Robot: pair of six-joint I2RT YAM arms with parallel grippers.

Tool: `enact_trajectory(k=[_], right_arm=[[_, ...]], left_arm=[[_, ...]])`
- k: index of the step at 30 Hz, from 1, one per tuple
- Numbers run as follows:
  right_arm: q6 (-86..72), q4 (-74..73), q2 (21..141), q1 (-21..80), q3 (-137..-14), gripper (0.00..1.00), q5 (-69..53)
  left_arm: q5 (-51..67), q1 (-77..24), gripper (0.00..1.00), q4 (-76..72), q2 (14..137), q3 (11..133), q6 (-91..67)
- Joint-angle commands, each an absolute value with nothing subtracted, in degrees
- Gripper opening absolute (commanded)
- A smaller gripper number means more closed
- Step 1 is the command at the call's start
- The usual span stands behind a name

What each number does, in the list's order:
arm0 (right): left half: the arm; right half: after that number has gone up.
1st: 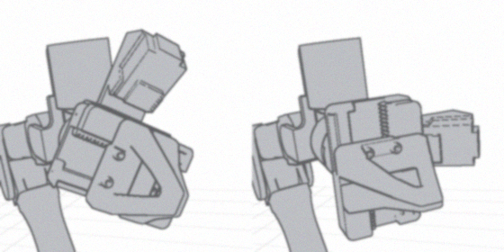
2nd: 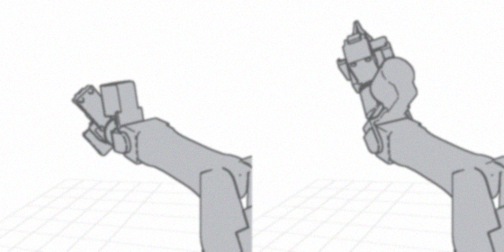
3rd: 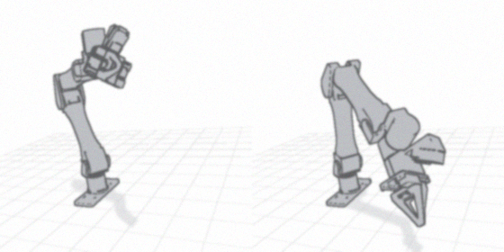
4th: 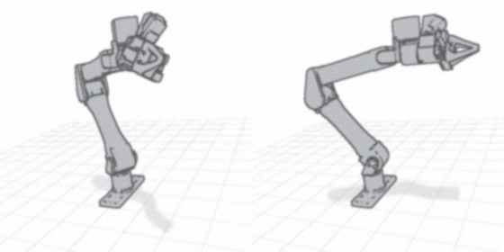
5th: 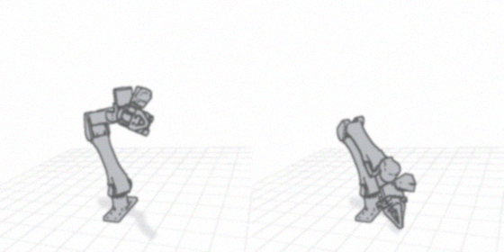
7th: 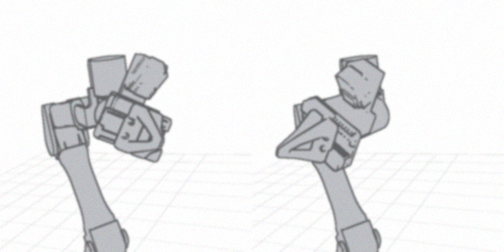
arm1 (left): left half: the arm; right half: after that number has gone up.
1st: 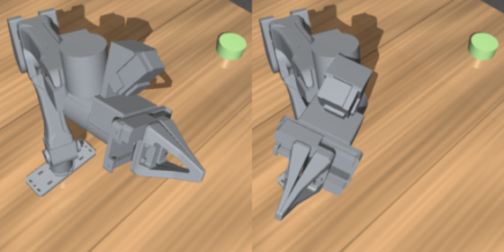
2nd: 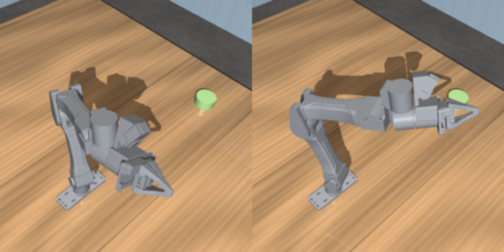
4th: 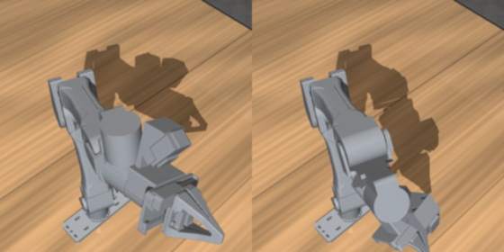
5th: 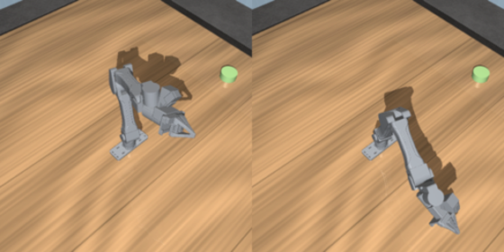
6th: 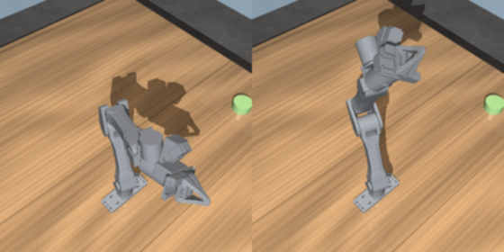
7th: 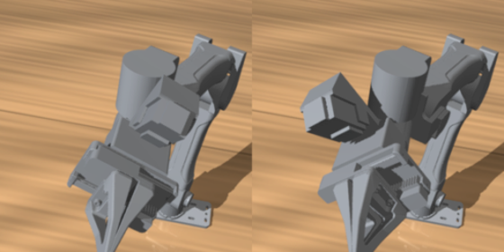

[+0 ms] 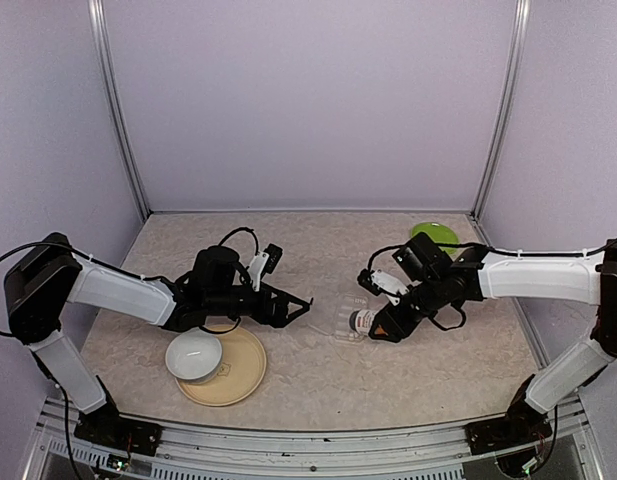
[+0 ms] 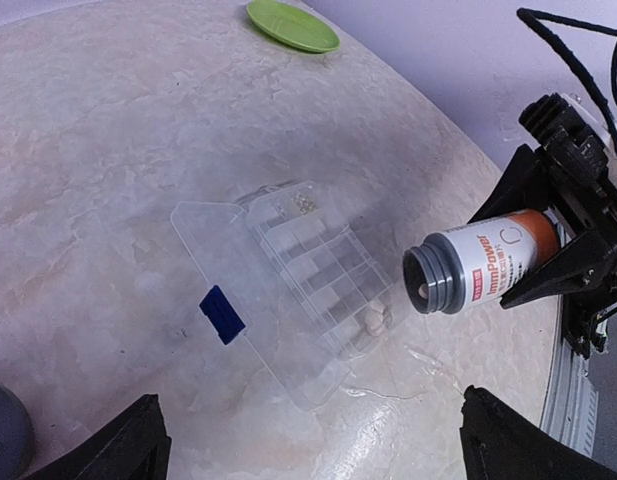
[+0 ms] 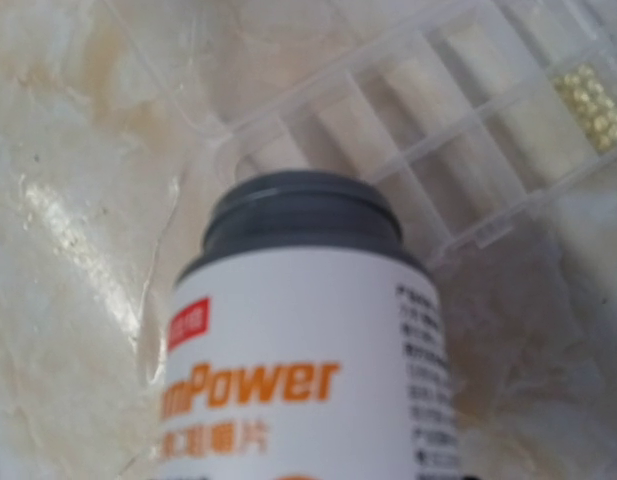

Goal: Sort the pills into containers
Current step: Pour the pill into the compartment of the pill container.

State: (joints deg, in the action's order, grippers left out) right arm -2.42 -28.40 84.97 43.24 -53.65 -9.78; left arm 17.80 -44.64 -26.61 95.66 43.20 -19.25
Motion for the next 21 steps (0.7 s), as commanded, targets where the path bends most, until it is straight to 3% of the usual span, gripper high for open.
enact_trajectory(k=[1,21], right_arm=[[-2.3,-27.4,85.7,42.6,-52.3,0.15,-10.5],[-2.2,-27.0,84.8,42.5,-52.6,0.15,-10.2]], left_arm=[[18.5,-44.4,0.99,-28.6,96.2,43.1,-19.4],[18.5,-44.4,0.99,-28.6,96.2,43.1,-19.4]])
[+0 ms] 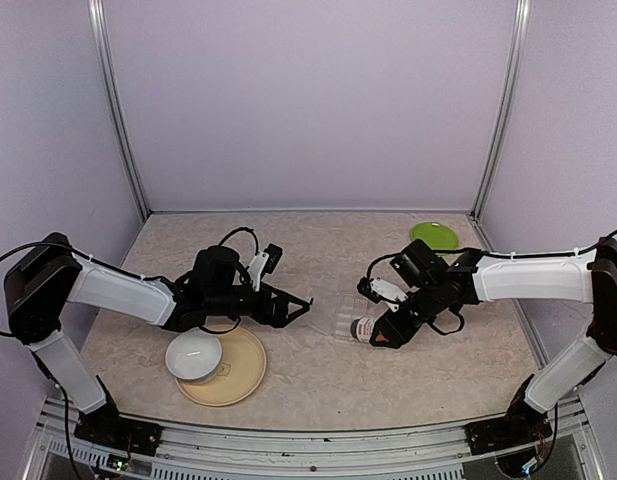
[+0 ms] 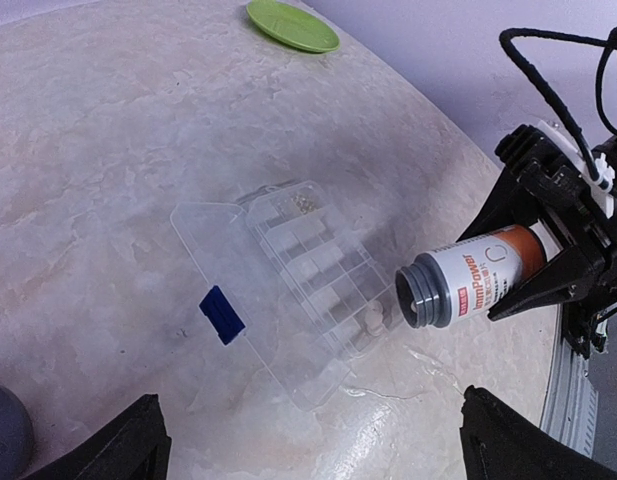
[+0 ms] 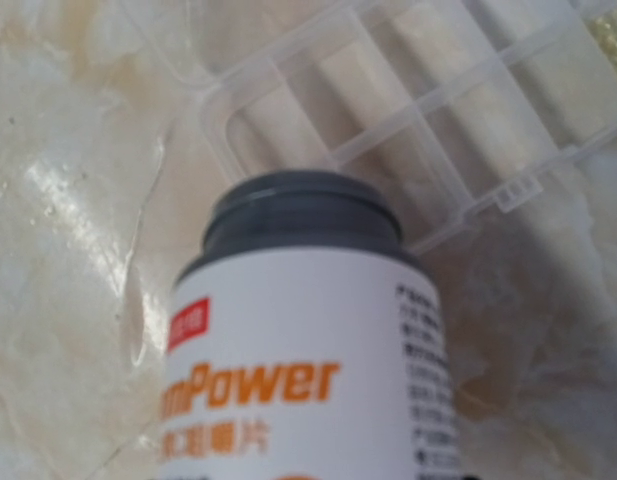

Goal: Sort the pills into containers
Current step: Pour the pill into the compartment of the pill container.

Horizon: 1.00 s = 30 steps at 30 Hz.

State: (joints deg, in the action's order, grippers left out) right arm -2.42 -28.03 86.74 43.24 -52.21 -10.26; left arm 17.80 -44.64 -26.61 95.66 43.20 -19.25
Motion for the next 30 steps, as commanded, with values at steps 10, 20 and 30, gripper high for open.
enact_trajectory(k=[10,20,30], right_arm=[[-2.2,-27.4,83.6,42.6,-52.2,0.15,-10.0],[-2.7,-27.1,86.3,42.5,-50.0,0.15,-10.6],[-2.2,-28.0,85.8,42.5,-51.8,0.15,-9.8]], left_arm=[[18.4,-44.4,0.99,-28.6,96.1,43.1,-19.4],[18.4,-44.4,0.99,-28.6,96.0,43.1,-19.4],[18.3,-44.4,0.99,-28.6,96.0,43.0,-19.4]])
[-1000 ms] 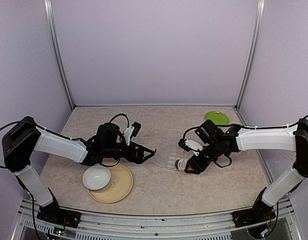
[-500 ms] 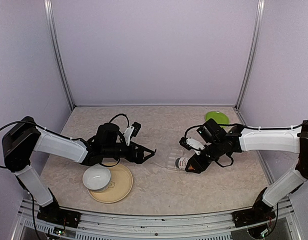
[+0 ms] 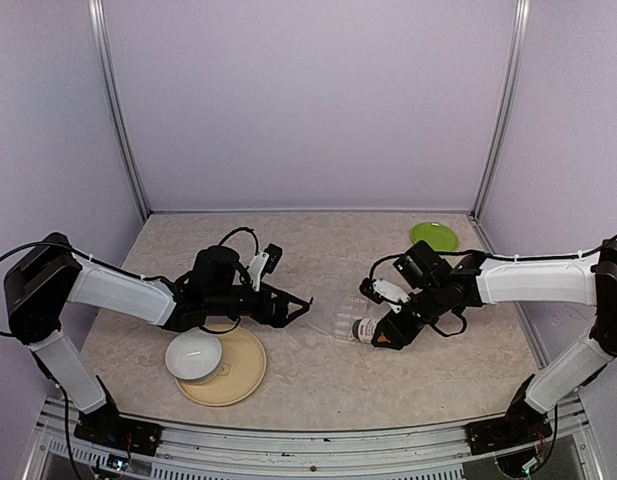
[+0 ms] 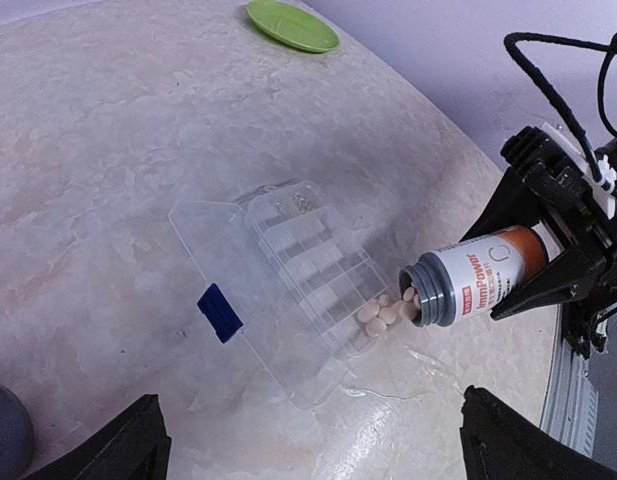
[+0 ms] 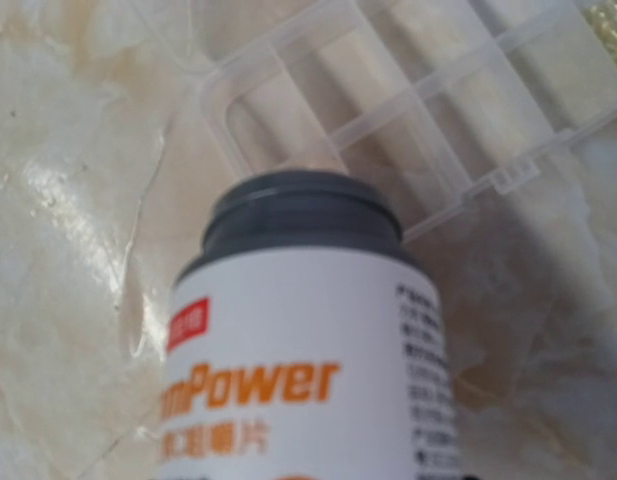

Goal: Sort the pills into containers
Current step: Pour the pill into the compartment of the pill container.

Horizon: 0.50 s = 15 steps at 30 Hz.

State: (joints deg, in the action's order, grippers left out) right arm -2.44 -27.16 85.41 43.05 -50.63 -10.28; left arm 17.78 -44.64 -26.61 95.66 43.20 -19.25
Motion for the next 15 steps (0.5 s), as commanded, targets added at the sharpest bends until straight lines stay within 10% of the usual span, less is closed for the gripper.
enact_trajectory(k=[1,15], right_arm=[[-2.1,-28.2,85.9,42.5,-52.1,0.15,-9.8],[-1.9,-25.6,85.4,42.5,-51.2,0.14,-10.9]], left_arm=[[18.3,-44.4,0.99,-28.6,96.0,43.0,-19.4],[18.2,-44.3,0.99,-28.6,95.9,43.0,-19.4]])
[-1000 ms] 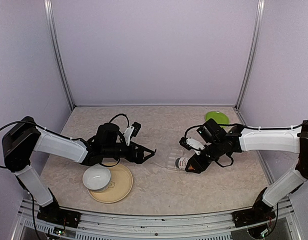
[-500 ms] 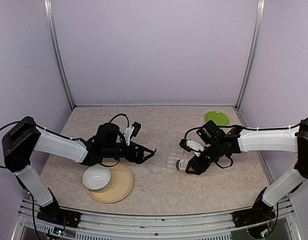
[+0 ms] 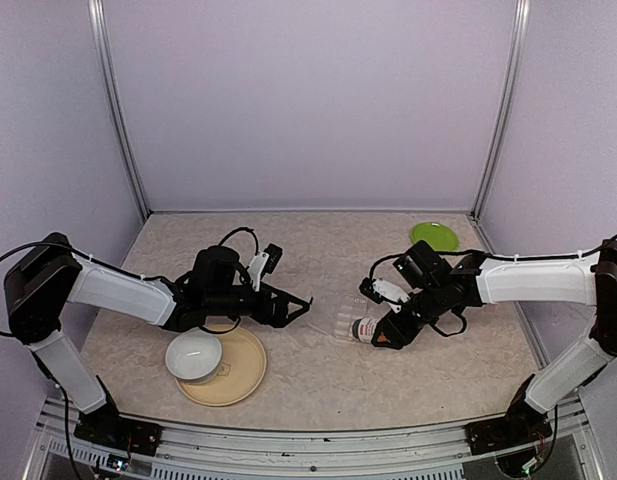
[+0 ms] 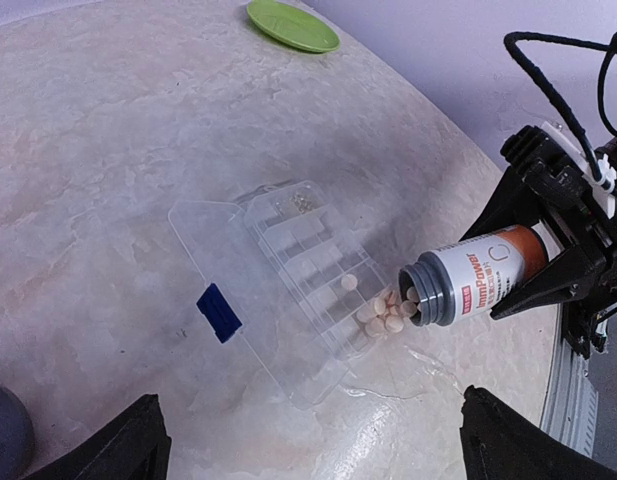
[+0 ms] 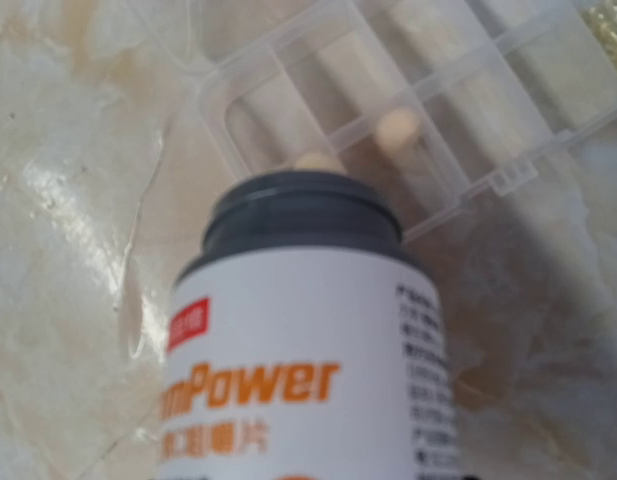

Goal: Sort the pills into containers
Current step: Pour the pill into the compartment of the pill container.

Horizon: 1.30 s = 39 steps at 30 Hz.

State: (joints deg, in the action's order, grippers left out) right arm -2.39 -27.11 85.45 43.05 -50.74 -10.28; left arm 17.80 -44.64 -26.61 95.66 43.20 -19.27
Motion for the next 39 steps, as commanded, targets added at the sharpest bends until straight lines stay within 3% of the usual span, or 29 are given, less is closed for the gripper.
enact_trajectory(k=[1,23,39], right_arm=[[-1.8,-25.4,85.4,42.5,-51.2,0.14,-11.0],[-2.3,-19.7,78.5,42.5,-47.4,0.13,-10.8],[-5.5,2.7,59.2,43.6,-33.2,0.12,-8.2]], left_arm=[[18.2,-44.3,0.99,-28.6,96.0,43.0,-19.4],[18.2,-44.4,0.99,-28.6,96.0,43.0,-19.4],[18.2,-44.4,0.99,-28.6,96.1,43.0,-19.2]])
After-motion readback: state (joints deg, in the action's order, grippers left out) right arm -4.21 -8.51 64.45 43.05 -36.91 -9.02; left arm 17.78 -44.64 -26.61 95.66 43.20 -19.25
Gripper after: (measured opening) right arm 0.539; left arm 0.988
